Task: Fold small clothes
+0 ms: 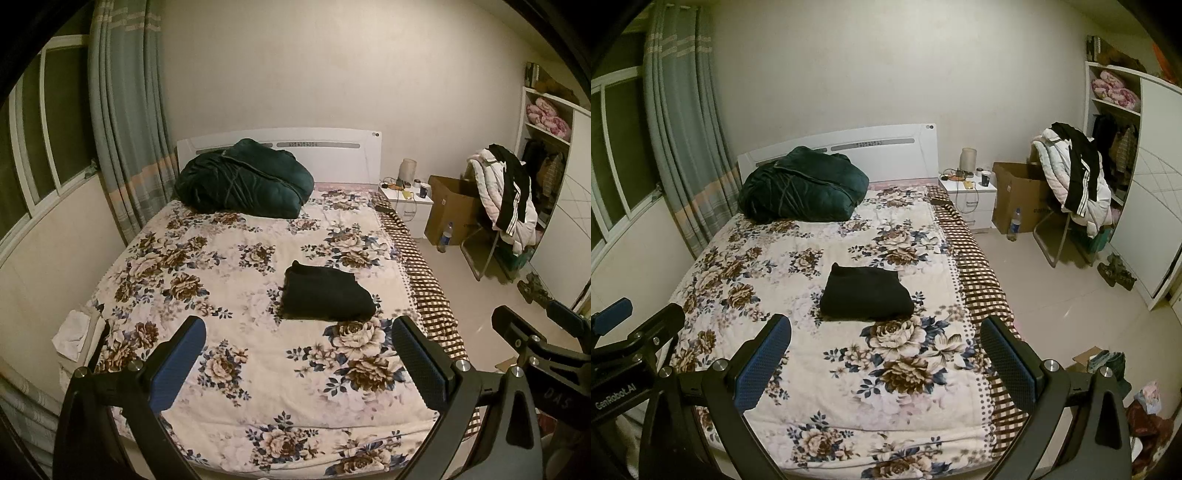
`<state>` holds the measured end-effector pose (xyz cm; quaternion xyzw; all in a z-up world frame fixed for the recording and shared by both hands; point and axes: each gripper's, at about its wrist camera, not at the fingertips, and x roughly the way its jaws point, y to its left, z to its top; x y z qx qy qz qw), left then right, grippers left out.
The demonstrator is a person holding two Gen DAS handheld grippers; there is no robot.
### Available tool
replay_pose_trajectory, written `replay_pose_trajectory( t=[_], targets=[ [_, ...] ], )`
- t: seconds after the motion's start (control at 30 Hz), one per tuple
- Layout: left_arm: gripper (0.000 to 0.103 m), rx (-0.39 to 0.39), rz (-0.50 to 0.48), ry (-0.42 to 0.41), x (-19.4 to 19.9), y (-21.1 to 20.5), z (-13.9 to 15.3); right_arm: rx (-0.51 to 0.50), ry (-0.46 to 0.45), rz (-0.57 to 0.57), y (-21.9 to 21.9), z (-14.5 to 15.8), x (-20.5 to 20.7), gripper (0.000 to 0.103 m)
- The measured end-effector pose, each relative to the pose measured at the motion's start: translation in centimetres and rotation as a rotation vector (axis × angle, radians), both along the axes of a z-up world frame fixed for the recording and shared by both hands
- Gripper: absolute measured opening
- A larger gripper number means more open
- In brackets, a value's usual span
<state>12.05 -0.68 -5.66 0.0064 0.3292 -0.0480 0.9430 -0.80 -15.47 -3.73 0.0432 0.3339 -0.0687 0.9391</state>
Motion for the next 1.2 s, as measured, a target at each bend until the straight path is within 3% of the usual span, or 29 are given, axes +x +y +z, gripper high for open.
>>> replay_pose_trajectory(
  t=[1.2],
  targets=[
    [0.103,-0.006,0.019,-0.007,-0.5,0.1,0.5,0.01,-0.004,-0.002,0.9,0.9,0.3,0.103]
  ],
)
